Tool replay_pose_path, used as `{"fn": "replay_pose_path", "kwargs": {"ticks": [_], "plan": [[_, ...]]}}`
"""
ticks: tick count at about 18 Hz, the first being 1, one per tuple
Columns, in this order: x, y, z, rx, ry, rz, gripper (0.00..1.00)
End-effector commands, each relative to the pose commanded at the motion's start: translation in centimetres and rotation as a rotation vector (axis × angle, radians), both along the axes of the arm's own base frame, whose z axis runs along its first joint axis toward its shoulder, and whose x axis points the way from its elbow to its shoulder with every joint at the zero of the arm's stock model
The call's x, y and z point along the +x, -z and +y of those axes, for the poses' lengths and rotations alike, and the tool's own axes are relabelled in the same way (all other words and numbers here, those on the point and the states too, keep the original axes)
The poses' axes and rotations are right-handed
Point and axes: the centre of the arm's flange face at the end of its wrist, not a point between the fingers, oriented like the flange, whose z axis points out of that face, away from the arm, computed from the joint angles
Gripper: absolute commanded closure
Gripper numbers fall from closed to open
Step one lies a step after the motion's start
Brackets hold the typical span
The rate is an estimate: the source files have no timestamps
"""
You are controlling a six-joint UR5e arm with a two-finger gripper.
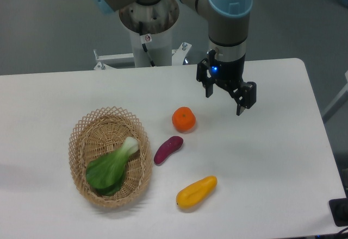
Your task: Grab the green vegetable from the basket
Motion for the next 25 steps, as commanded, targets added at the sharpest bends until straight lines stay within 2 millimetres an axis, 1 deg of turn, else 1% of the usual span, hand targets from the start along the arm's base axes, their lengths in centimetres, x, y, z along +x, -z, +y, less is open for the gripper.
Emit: {"fn": "replay_pose_path", "kwargs": {"ticks": [4,7,10,12,14,16,18,19,21,23,24,25], "plan": [[0.1,0.6,0.2,-0.005,-0.004,-0.012,0.00],[0.9,0.8,1.0,0.009,-0.079,-0.031,0.00],[2.0,2.5,3.4,0.030,-0.166,-0.054,0.00],[4.1,3.4,5.8,0.065,-0.231,-0.057,0.00],[7.4,4.7,8.3,0.077,-0.262,-0.079,0.00],[9.9,6.4,10.2,0.067,-0.316,-0.108,0.00],[13.0,7.7,11.5,0.057,-0.329,-0.129,0.00],[14.1,8.1,12.2,0.057,-0.317,-0.132,0.00],[16.7,10.1,12.7,0.018,-0.278,-0.145,0.00],[18.4,12.1,13.1,-0.011,-0.246,-0.155,0.00],[18.9,12.5,13.4,-0.012,-0.235,-0.139,0.00],[19.5,13.6,14.0,-0.019,-0.218,-0.129,0.00]]}}
